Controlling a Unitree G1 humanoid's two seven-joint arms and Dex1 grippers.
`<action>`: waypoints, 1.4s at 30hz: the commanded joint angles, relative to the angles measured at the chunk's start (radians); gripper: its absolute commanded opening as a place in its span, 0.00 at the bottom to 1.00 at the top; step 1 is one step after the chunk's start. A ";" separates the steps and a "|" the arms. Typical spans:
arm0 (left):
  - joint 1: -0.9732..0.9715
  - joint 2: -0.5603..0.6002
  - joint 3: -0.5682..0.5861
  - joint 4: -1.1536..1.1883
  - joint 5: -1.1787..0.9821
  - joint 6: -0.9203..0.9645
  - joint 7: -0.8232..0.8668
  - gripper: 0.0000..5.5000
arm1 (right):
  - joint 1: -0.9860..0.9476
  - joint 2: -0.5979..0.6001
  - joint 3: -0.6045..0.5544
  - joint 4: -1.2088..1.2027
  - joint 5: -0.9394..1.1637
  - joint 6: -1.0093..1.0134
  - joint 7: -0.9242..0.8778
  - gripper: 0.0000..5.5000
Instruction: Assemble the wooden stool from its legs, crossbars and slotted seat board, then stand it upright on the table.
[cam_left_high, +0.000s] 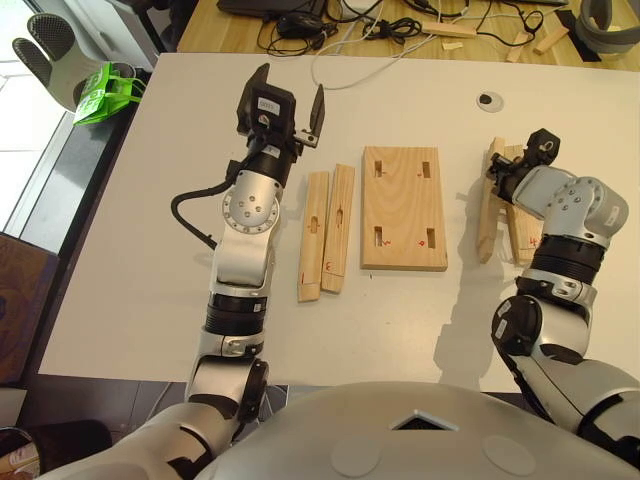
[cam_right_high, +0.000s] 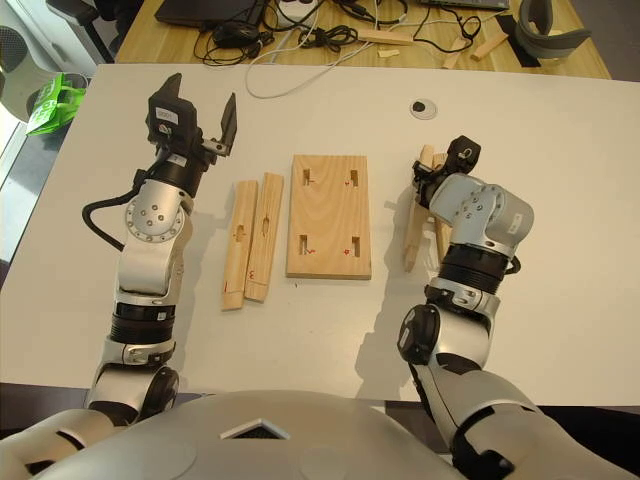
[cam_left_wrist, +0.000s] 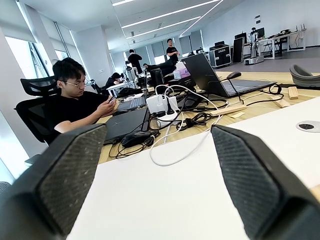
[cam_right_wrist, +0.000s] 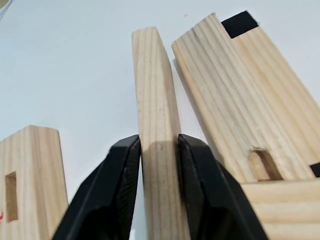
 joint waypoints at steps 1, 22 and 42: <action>-0.023 -0.016 -0.001 0.032 0.011 -0.028 0.022 0.70 | -0.022 -0.041 0.044 -0.028 -0.018 -0.004 0.026 0.20; -0.634 -0.066 0.220 0.177 -0.452 0.675 -0.036 0.70 | 0.063 -0.337 0.719 -0.249 -0.422 -0.587 0.393 0.17; -0.434 -0.148 0.175 0.039 -0.418 0.695 0.083 0.70 | 0.241 -0.039 0.371 -0.629 -0.228 0.371 0.252 0.17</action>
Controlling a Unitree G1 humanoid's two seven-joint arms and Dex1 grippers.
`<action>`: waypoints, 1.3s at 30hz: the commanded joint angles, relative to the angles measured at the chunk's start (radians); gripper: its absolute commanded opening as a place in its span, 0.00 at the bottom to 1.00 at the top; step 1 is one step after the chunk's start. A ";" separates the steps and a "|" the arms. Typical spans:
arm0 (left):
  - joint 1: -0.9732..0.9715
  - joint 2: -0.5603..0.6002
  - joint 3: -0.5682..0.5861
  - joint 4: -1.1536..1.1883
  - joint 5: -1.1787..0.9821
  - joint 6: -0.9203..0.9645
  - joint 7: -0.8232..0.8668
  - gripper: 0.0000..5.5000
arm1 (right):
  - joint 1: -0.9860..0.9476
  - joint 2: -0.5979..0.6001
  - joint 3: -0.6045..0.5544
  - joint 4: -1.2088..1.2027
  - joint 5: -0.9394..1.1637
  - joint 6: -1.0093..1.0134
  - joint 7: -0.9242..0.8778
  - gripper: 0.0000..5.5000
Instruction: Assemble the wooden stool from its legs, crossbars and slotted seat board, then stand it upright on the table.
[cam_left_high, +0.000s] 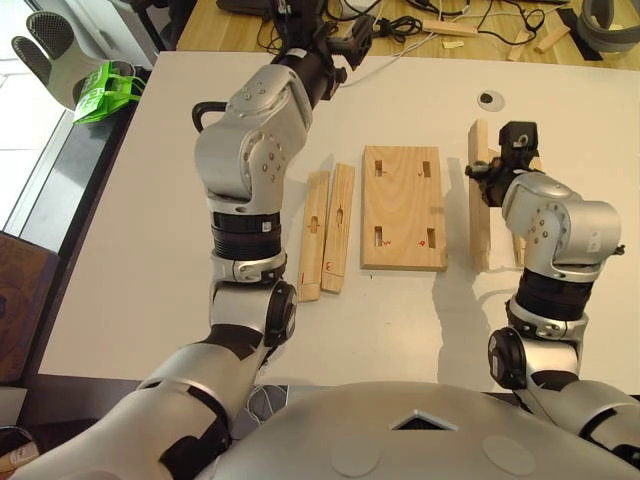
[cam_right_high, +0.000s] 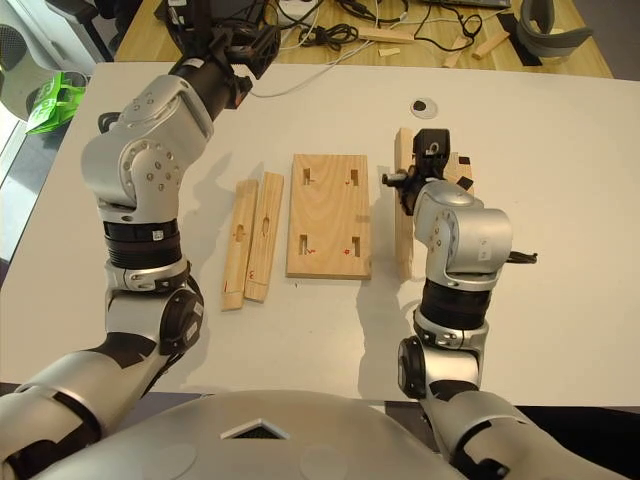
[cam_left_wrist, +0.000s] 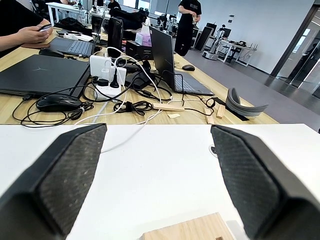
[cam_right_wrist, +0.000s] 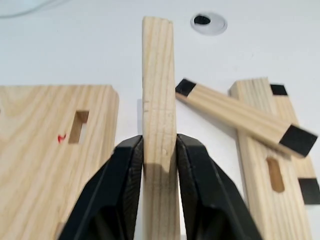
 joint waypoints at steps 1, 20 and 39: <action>0.027 -0.025 0.005 -0.031 0.001 0.010 0.028 0.70 | 0.074 -0.120 0.039 -0.081 0.034 0.091 0.069 0.17; 0.072 -0.099 0.017 -0.064 0.007 -0.006 0.099 0.70 | -0.028 -0.507 0.422 0.424 -0.002 -0.360 0.466 0.17; 0.111 -0.108 -0.003 -0.079 0.007 0.003 0.110 0.70 | -0.166 -0.528 0.269 0.350 -0.018 -0.511 0.510 0.69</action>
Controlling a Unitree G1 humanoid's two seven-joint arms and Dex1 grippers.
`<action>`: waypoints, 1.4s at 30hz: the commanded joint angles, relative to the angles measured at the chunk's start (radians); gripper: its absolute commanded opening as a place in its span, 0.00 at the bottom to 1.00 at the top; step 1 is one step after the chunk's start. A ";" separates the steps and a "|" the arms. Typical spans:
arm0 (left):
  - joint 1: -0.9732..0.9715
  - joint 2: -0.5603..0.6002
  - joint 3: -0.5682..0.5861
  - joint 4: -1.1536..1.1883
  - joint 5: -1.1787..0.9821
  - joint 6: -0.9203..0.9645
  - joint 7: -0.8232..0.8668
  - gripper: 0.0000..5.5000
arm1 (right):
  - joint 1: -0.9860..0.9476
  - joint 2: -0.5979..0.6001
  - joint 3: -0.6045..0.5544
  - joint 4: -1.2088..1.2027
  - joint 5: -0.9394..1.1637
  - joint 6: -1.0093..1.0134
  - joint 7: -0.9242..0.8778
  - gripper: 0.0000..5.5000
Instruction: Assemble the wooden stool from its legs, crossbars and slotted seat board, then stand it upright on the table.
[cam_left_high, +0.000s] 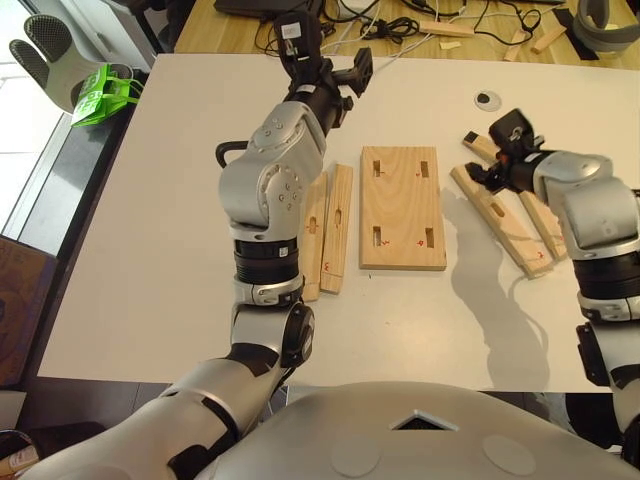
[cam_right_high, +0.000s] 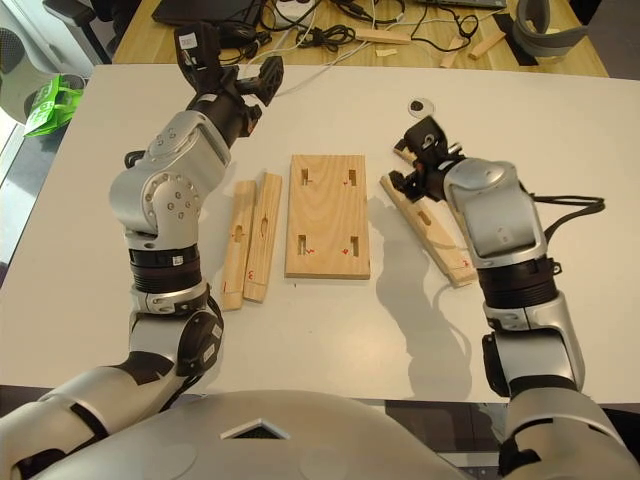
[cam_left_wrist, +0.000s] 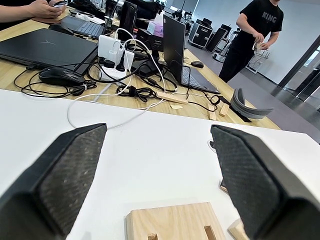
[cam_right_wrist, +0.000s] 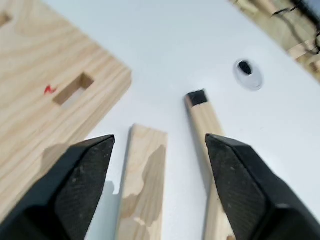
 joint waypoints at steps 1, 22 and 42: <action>0.007 -0.002 -0.003 -0.014 0.006 0.011 0.009 0.70 | -0.042 -0.058 -0.049 0.084 0.003 -0.061 0.044 0.71; 0.021 0.011 -0.008 -0.051 0.008 0.067 0.007 0.70 | -0.127 -0.048 -0.026 0.700 -0.084 -0.452 0.191 0.83; 0.027 0.017 -0.005 -0.061 0.012 0.089 0.009 0.70 | -0.088 -0.001 -0.043 0.687 -0.080 -0.385 0.188 0.49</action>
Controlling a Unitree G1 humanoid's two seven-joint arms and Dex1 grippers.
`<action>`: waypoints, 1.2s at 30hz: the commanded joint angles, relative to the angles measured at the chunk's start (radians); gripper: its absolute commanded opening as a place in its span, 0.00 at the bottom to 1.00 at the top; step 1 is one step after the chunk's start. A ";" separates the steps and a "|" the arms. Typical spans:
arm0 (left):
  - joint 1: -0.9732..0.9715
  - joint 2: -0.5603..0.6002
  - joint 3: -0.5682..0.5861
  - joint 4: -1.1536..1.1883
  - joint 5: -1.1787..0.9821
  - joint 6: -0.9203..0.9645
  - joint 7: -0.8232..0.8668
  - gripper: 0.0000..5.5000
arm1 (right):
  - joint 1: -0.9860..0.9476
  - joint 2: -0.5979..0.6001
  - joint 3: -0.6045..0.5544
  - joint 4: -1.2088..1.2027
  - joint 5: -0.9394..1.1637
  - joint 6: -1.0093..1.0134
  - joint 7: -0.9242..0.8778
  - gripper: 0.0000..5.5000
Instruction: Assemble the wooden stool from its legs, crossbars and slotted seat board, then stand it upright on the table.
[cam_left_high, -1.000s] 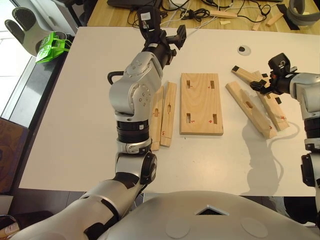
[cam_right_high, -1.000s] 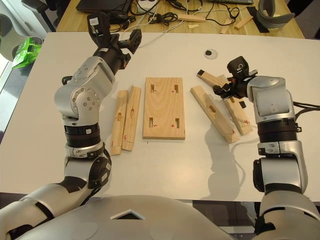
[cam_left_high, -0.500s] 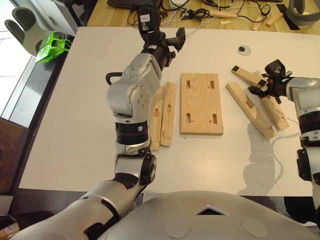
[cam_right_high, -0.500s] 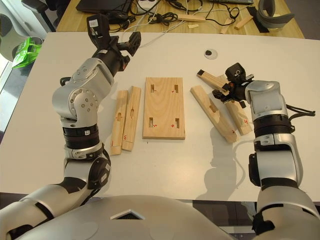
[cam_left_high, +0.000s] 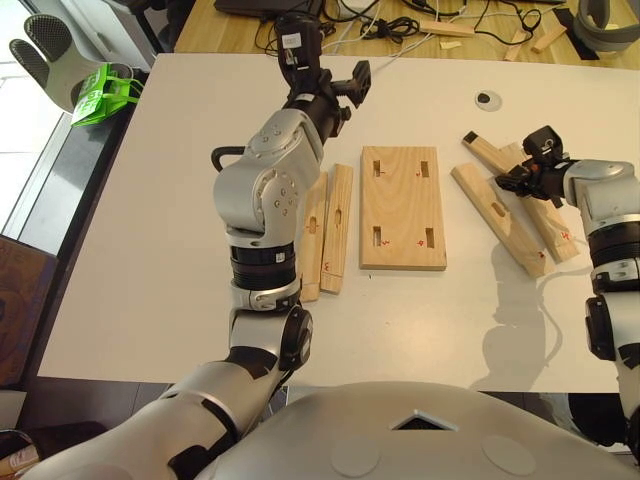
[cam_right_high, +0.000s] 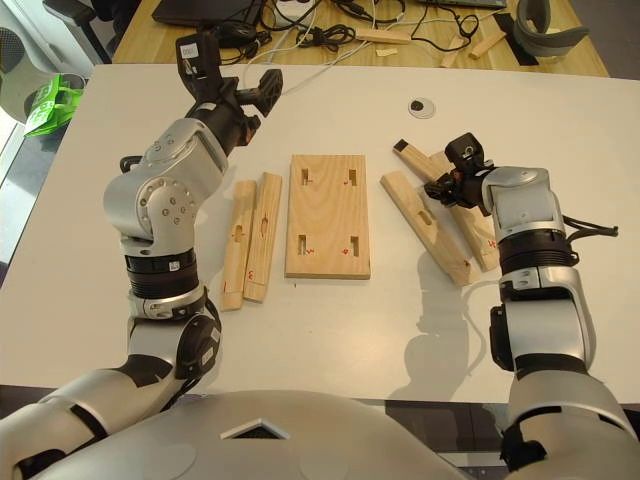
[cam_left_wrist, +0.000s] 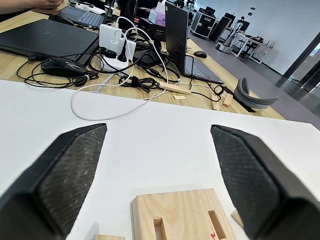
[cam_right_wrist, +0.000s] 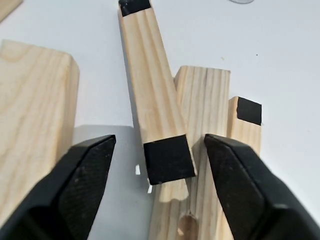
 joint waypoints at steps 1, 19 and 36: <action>0.002 0.008 -0.003 -0.010 0.012 0.012 0.007 0.70 | 0.019 0.015 -0.006 -0.038 0.001 0.025 0.002 0.47; -0.008 0.022 0.012 0.004 0.019 -0.003 0.004 0.70 | 0.030 0.013 -0.074 -0.368 0.008 0.117 -0.074 0.25; -0.098 0.209 -0.124 0.116 0.202 -0.405 -0.173 0.70 | -0.079 -0.329 0.001 -0.468 -0.066 -0.433 0.317 0.25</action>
